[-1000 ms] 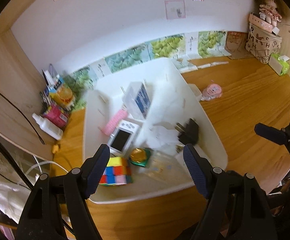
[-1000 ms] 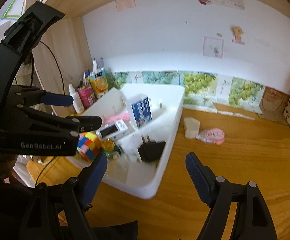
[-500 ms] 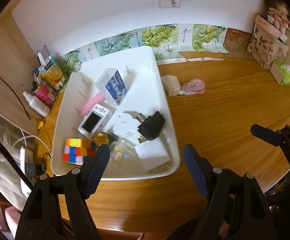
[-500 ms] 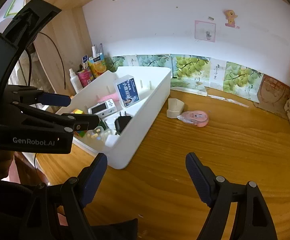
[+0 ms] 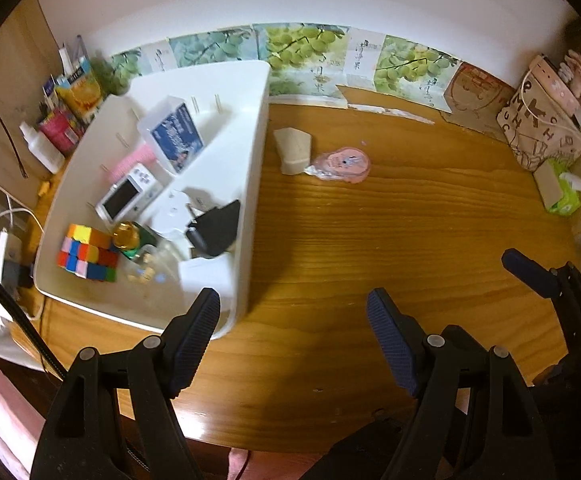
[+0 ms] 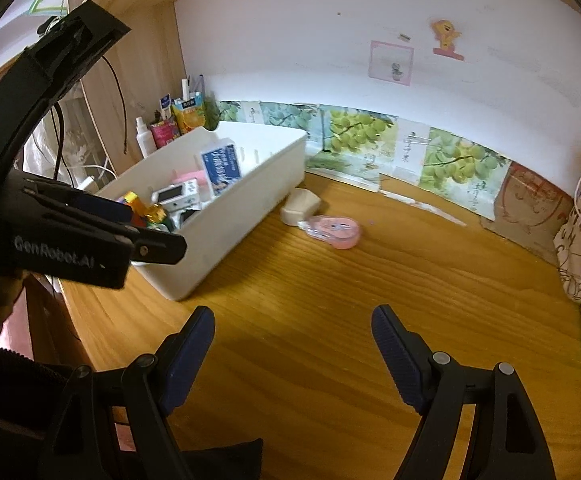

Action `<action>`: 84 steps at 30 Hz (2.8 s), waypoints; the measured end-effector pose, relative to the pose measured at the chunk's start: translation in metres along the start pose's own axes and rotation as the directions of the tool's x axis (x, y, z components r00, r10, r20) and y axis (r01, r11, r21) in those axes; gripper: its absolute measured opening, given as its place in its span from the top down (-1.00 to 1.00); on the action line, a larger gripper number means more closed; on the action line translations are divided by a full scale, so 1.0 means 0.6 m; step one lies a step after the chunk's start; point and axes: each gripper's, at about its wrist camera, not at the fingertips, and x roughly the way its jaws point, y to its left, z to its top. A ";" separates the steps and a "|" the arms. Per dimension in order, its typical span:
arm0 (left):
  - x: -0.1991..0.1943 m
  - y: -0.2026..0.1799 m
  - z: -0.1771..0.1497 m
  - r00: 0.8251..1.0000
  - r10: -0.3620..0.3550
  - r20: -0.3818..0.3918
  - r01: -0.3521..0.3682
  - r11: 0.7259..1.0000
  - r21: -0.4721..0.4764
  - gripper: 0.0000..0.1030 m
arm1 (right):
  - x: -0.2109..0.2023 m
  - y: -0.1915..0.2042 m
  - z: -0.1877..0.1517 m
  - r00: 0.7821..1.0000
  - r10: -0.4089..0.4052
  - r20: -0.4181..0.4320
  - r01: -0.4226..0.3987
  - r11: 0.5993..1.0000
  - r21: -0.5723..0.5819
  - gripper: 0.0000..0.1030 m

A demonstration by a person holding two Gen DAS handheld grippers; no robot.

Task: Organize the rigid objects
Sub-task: 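Move both open tools toward the beige block and pink tape roller, then grasp the beige block with left tool while right tool grasps the pink tape roller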

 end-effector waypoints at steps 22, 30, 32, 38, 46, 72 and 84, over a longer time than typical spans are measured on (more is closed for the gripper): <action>0.066 -0.105 0.185 0.958 0.276 -0.081 -0.179 0.794 0.581 -0.53 | 0.106 -0.076 0.031 0.998 0.056 0.018 -0.049 0.958 -0.284 -0.58; 0.103 -0.141 0.213 0.944 0.328 -0.023 -0.160 0.520 0.839 -0.53 | 0.146 -0.077 0.060 0.998 0.056 0.039 -0.038 0.930 -0.365 -0.58; 0.116 -0.145 0.213 0.937 0.350 -0.012 -0.155 0.446 0.881 -0.53 | 0.155 -0.083 0.065 0.997 0.061 0.048 -0.039 0.931 -0.362 -0.58; 0.161 -0.146 0.213 0.936 0.346 -0.067 -0.054 0.328 0.943 -0.54 | 0.186 -0.092 0.074 0.995 0.075 0.062 -0.047 0.931 -0.363 -0.58; 0.223 -0.139 0.224 0.921 0.350 -0.170 0.052 0.321 0.945 -0.54 | 0.241 -0.104 0.074 0.995 0.103 0.015 -0.094 0.953 -0.289 -0.58; 0.349 -0.136 0.234 0.826 0.436 -0.357 0.200 0.364 0.909 -0.54 | 0.330 -0.089 0.095 0.987 0.130 -0.090 -0.145 0.973 -0.179 -0.26; 0.368 -0.144 0.214 0.818 0.449 -0.359 0.214 0.342 0.915 -0.58 | 0.343 -0.083 0.106 0.986 0.132 -0.098 -0.147 0.976 -0.160 -0.24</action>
